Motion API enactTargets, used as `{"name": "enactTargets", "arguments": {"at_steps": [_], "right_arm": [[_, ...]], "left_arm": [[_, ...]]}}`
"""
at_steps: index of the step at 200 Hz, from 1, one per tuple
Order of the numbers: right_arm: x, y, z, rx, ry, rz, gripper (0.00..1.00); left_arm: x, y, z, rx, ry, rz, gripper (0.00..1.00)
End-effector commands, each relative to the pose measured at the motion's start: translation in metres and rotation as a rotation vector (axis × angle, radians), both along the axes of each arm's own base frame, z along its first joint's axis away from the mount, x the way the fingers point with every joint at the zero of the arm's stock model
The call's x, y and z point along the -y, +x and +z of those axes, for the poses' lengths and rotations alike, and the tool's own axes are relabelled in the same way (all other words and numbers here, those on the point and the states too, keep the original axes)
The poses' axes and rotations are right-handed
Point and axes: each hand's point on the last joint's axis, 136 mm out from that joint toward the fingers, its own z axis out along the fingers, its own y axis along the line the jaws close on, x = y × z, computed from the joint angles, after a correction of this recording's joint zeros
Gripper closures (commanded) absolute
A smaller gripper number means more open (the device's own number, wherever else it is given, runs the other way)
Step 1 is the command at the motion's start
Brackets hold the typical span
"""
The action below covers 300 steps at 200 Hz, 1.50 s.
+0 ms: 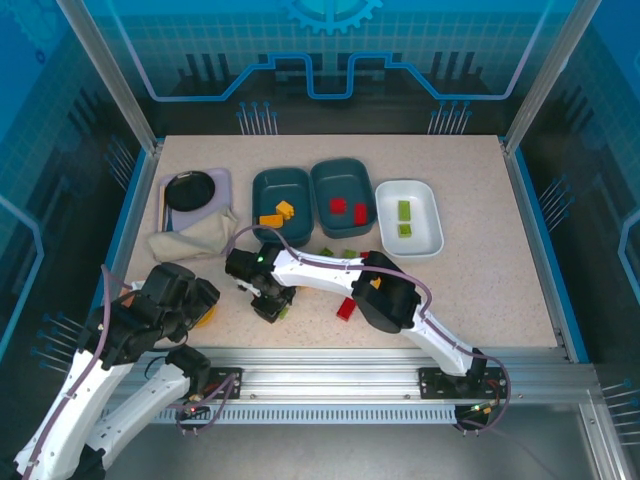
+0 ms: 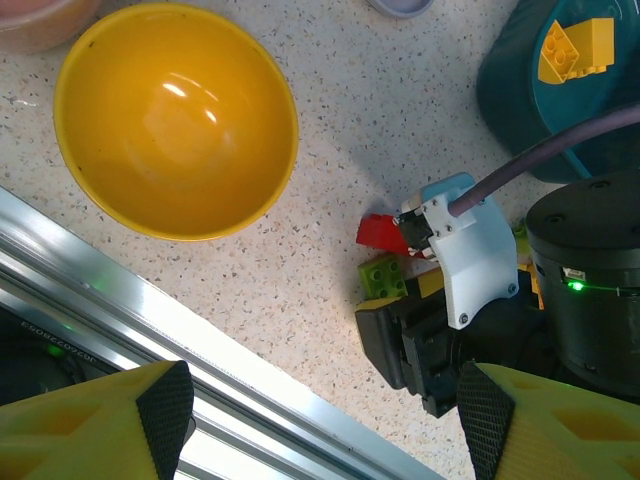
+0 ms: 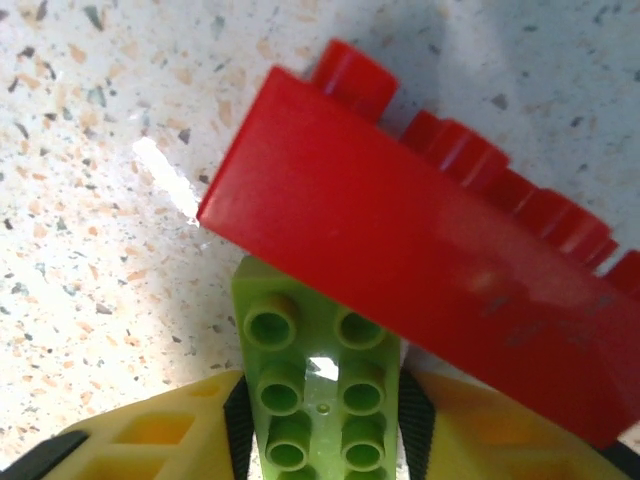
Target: Sort the legos into containers by color
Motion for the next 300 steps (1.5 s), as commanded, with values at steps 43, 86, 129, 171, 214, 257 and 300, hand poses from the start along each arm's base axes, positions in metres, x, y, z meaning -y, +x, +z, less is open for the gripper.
{"name": "enactTargets", "arguments": {"at_steps": [43,86,129,171,214,257,300], "right_arm": [[0.016,0.007,0.031,0.060,0.045,-0.044,0.74],[0.087,0.043,0.095,0.120,0.138,-0.267,0.76],[0.220,0.109,0.125,0.177,0.185,-0.607,0.76],[0.324,0.162,0.108,0.178,0.145,-0.901,0.76],[0.378,0.191,0.066,0.140,-0.004,-1.073,0.73],[0.393,0.204,0.044,0.122,-0.100,-1.084,0.67],[0.389,0.205,0.053,0.136,-0.061,-1.097,0.51]], "left_arm": [[0.017,0.013,0.001,0.051,-0.034,-0.092,0.27],[0.080,0.057,0.011,0.135,-0.197,-0.295,0.27],[0.144,0.108,0.025,0.188,-0.269,-0.455,0.27],[0.205,0.148,0.031,0.188,-0.282,-0.590,0.27],[0.250,0.174,0.025,0.165,-0.288,-0.677,0.27],[0.276,0.182,0.010,0.114,-0.301,-0.724,0.28],[0.277,0.174,-0.014,0.014,-0.271,-0.732,0.29]]}}
